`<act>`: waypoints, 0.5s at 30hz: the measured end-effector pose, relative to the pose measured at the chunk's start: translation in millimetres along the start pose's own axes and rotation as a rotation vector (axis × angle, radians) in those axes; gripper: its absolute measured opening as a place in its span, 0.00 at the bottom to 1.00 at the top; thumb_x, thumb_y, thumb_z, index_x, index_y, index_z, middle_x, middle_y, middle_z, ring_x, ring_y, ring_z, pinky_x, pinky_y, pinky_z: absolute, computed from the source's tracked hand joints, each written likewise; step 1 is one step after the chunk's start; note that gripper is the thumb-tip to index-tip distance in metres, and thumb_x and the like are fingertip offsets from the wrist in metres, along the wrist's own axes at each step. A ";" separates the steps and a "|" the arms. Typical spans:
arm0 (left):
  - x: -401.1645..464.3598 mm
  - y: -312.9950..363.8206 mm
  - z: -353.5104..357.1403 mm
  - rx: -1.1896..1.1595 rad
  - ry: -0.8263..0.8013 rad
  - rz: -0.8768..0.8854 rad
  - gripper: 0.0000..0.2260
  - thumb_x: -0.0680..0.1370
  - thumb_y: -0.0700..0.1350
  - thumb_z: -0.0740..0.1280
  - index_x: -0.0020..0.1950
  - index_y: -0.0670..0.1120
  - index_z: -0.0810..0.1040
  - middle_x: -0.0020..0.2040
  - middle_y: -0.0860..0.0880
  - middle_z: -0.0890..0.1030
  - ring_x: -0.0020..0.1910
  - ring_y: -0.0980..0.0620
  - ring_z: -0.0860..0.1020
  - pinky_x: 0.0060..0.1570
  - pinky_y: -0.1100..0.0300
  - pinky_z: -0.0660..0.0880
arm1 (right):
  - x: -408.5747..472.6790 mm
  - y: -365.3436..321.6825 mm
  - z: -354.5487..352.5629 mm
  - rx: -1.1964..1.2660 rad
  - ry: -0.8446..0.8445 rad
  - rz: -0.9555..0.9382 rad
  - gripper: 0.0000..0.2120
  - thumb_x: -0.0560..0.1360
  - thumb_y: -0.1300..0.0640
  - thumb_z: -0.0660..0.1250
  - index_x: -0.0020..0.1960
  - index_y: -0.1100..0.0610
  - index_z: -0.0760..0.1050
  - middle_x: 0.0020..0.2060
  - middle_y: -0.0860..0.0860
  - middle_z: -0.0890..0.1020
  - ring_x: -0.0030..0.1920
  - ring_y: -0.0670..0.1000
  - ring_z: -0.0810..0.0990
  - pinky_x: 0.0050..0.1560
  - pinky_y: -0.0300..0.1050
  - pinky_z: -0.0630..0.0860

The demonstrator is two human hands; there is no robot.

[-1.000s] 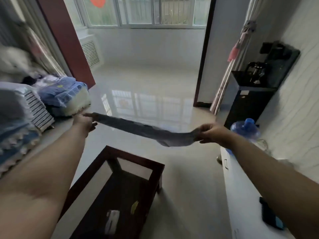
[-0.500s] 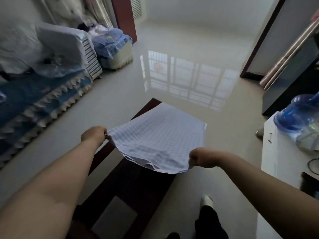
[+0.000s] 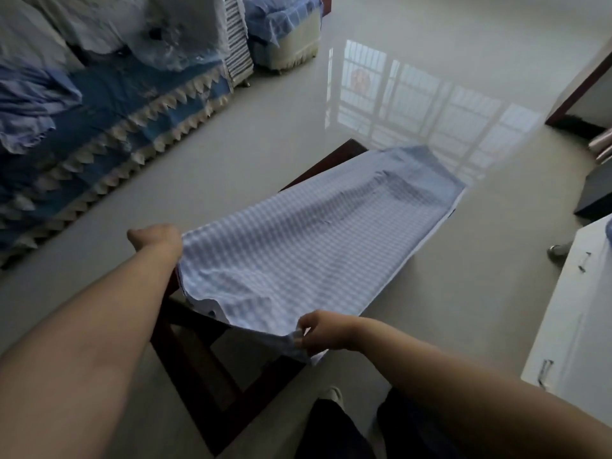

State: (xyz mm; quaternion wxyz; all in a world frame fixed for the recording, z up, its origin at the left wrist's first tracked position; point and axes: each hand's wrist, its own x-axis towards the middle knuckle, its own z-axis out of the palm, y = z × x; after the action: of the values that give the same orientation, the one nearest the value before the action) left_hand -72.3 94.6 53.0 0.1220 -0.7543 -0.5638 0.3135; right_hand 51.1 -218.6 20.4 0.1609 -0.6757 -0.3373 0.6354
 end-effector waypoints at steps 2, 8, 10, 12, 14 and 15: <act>-3.6 -0.2 7.2 0.051 -0.096 -0.032 0.18 0.79 0.44 0.58 0.68 0.44 0.71 0.70 0.45 0.71 0.67 0.44 0.70 0.68 0.51 0.61 | 4.5 -4.0 16.7 0.042 -0.025 -0.023 0.08 0.76 0.55 0.66 0.38 0.50 0.71 0.35 0.48 0.77 0.34 0.44 0.77 0.41 0.38 0.77; -4.9 -23.2 34.5 0.073 -0.246 -0.103 0.20 0.77 0.49 0.60 0.69 0.46 0.70 0.70 0.47 0.71 0.67 0.46 0.70 0.69 0.51 0.59 | 8.8 -18.1 55.5 0.028 -0.102 -0.094 0.07 0.76 0.55 0.66 0.40 0.51 0.71 0.45 0.53 0.78 0.48 0.54 0.81 0.59 0.54 0.77; -6.3 -43.9 42.7 0.054 -0.304 -0.154 0.20 0.78 0.49 0.59 0.69 0.45 0.70 0.70 0.46 0.71 0.66 0.45 0.70 0.70 0.51 0.57 | 10.6 -22.5 72.2 0.003 -0.145 -0.133 0.03 0.76 0.55 0.65 0.47 0.53 0.73 0.47 0.52 0.78 0.51 0.54 0.80 0.58 0.50 0.77; 3.2 -62.0 61.9 0.082 -0.357 -0.183 0.24 0.78 0.50 0.61 0.72 0.42 0.65 0.73 0.42 0.66 0.69 0.43 0.67 0.73 0.53 0.55 | 13.7 -25.0 86.9 0.037 -0.203 -0.142 0.12 0.77 0.54 0.65 0.59 0.52 0.73 0.50 0.50 0.79 0.50 0.48 0.78 0.50 0.41 0.75; 10.7 -73.5 82.3 0.089 -0.374 -0.201 0.29 0.79 0.53 0.60 0.75 0.40 0.57 0.76 0.42 0.59 0.74 0.46 0.60 0.74 0.58 0.54 | 18.5 -22.2 96.0 0.121 -0.301 -0.105 0.24 0.76 0.53 0.66 0.71 0.48 0.64 0.60 0.48 0.79 0.54 0.44 0.76 0.54 0.36 0.71; 10.4 -73.5 91.0 0.099 -0.383 -0.177 0.28 0.80 0.52 0.59 0.76 0.40 0.57 0.77 0.43 0.58 0.75 0.47 0.59 0.73 0.60 0.56 | 21.4 -18.2 96.7 0.153 -0.340 -0.073 0.29 0.76 0.52 0.66 0.74 0.48 0.59 0.65 0.47 0.76 0.58 0.44 0.76 0.59 0.37 0.69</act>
State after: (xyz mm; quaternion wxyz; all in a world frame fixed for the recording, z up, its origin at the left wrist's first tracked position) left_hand -183.0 113.4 18.5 0.0765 -0.6215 -0.6248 0.4664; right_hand -47.8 -211.8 2.5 0.1755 -0.5318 -0.3346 0.7579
